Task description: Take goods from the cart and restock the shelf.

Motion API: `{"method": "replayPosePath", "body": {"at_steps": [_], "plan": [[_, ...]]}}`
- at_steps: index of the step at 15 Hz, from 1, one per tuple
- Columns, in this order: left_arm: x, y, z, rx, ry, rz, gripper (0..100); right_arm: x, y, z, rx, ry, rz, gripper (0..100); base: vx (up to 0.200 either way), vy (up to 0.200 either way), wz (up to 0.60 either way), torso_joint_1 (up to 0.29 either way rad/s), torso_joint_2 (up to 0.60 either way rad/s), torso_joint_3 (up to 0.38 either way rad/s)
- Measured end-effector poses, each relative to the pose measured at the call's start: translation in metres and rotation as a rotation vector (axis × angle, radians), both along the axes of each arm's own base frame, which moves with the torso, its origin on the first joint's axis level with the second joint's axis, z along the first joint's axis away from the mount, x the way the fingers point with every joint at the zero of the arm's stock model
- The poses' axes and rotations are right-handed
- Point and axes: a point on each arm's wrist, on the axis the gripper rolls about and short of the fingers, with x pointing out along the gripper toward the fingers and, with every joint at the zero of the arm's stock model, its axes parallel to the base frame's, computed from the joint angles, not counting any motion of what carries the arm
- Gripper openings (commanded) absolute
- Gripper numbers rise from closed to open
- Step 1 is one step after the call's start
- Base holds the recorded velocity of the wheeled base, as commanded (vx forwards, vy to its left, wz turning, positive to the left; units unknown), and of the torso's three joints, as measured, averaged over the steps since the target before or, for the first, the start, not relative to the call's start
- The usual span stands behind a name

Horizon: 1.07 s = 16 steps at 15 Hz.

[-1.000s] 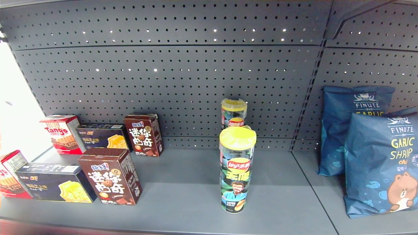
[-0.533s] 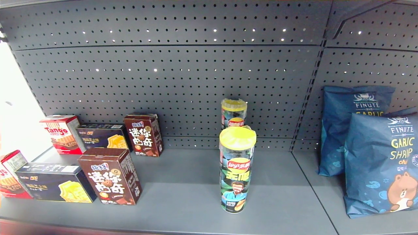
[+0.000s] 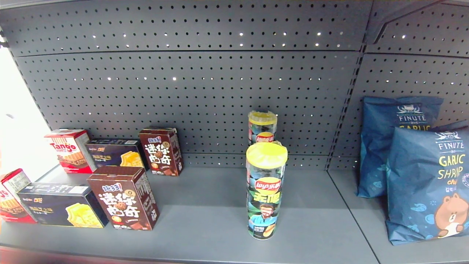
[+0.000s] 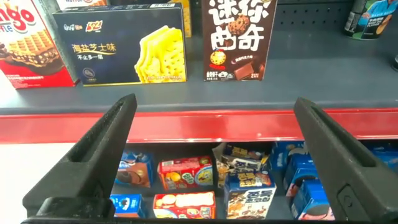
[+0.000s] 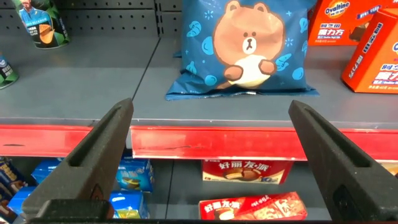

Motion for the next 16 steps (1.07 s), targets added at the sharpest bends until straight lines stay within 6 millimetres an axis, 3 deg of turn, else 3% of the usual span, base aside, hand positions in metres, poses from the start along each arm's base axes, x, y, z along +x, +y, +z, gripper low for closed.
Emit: {"method": "replayPosePath", "body": {"at_steps": [3,5,16], "plan": [[0.0000,0.0000,0.0000,-0.001,0.000,0.000,100,0.0000,0.0000,0.0000,0.000,0.000,0.000,100,0.000,0.000,0.00,0.000,0.00,0.000],[0.0000,0.0000,0.0000,-0.001,0.000,0.001,100,0.0000,0.0000,0.0000,-0.001,0.000,0.001,100,0.000,0.000,-0.60,0.002,0.01,-0.002],[0.0000,0.0000,0.0000,-0.002,0.000,0.001,100,0.0000,0.0001,0.0000,-0.001,0.000,0.005,100,0.000,0.000,0.00,0.000,0.00,0.000]]}}
